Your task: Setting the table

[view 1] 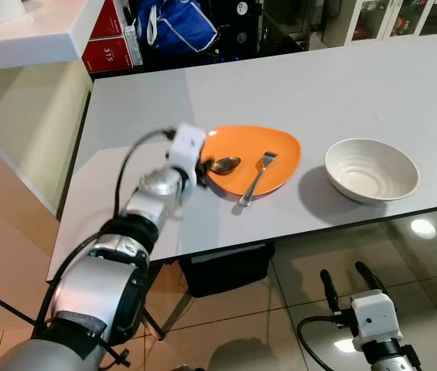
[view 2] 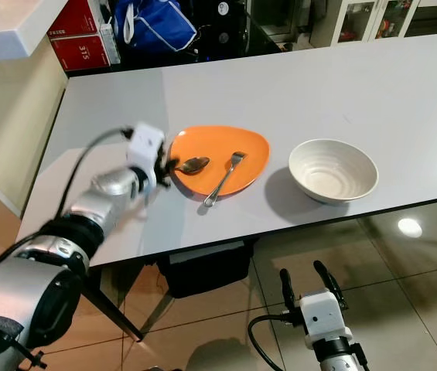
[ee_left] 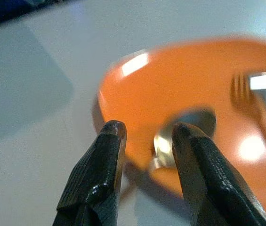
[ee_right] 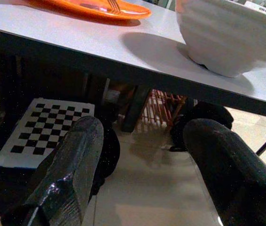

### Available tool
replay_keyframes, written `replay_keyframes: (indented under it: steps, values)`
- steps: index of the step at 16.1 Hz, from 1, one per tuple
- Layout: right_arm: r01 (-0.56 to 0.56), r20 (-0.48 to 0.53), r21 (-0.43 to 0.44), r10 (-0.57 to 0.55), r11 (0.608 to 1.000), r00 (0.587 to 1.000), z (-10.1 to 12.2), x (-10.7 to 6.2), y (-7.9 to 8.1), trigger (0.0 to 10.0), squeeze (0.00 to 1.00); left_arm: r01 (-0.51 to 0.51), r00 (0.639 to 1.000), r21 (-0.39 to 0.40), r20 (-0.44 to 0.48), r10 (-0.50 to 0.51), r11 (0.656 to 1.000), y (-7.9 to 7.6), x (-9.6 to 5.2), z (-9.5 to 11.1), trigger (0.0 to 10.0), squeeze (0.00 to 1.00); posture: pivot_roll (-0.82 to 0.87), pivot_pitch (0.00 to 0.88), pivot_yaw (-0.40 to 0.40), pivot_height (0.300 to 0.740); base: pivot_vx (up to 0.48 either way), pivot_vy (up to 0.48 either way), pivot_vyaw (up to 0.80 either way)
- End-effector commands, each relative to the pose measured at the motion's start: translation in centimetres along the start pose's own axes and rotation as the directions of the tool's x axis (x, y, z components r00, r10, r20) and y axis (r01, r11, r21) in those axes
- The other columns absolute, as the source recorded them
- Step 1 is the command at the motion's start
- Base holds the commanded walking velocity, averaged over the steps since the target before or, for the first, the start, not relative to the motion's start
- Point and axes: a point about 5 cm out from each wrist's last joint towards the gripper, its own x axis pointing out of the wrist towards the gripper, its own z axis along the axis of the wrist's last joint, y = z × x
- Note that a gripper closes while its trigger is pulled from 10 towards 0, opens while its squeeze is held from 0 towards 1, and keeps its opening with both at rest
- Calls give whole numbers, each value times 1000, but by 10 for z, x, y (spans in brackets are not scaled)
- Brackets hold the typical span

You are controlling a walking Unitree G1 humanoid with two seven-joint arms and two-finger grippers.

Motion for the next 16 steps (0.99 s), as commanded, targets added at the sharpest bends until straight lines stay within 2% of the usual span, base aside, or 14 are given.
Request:
replay_keyframes:
  steps: [1, 2, 3, 4, 6, 8, 9, 12, 13, 14, 16]
  values:
    - [-1, 1, 1, 1, 1000, 1000, 1, 1, -3, 10000, 0, -18, 995, -8, 97, 19, 1000, 9, -1, 23, 10000, 0, -152, 60, 110, 740, 0, 0, 0]
    - [-4, 3, 4, 4, 1000, 1000, 1, 1, -2, 10000, 0, -3, 982, -74, 188, 17, 997, 15, -5, 37, 10000, 0, -141, 56, 111, 740, 0, 0, 0]
    - [-5, 3, 6, 5, 1000, 1000, 1, 2, -2, 10000, 0, -21, 976, -75, 216, 36, 997, 22, -9, 40, 10000, 0, -137, 54, 109, 740, 0, 0, 0]
    - [-9, 5, 9, 9, 1000, 1000, 1, 3, -2, 10000, 0, -17, 971, -113, 234, 43, 993, 29, -16, 33, 10000, 0, -126, 49, 101, 740, 0, 0, 0]
    - [-13, 9, 10, 13, 1000, 1000, 1, 4, -2, 10000, 0, -40, 973, -128, 222, 68, 991, 35, -22, 25, 10000, 0, -118, 46, 96, 740, 0, 0, 0]
    - [-33, 14, 11, 33, 999, 999, 1, 6, -1, 10000, 0, -102, 970, -177, 202, 137, 979, 55, -39, 7, 10000, 0, -87, 35, 82, 740, 0, 0, 0]
    - [-41, 17, 11, 41, 999, 999, 1, 7, -1, 10000, 0, -122, 966, -196, 203, 162, 973, 60, -47, 0, 10000, 0, -77, 29, 72, 740, 0, 0, 0]
    - [-60, 27, 4, 60, 998, 998, 0, 10, -3, 10000, 0, -137, 959, -233, 213, 188, 963, 58, -63, -16, 10000, 0, -50, 20, 46, 740, 0, 0, 0]
    - [-76, 32, -5, 76, 997, 997, -1, 12, -4, 10000, 0, -185, 943, -275, 222, 249, 943, 57, -77, -26, 10000, 0, -22, 12, 29, 740, 0, 0, 0]
    - [-86, 36, -10, 87, 996, 996, -1, 13, -5, 10000, 0, -201, 933, -295, 234, 275, 934, 54, -84, -29, 10000, 0, -5, 8, 19, 740, 0, 0, 0]
    - [-97, 38, -14, 97, 995, 995, -1, 13, -5, 10000, 0, -217, 923, -306, 246, 297, 927, 52, -89, -30, 10000, 0, 5, 6, 14, 740, 0, 0, 0]
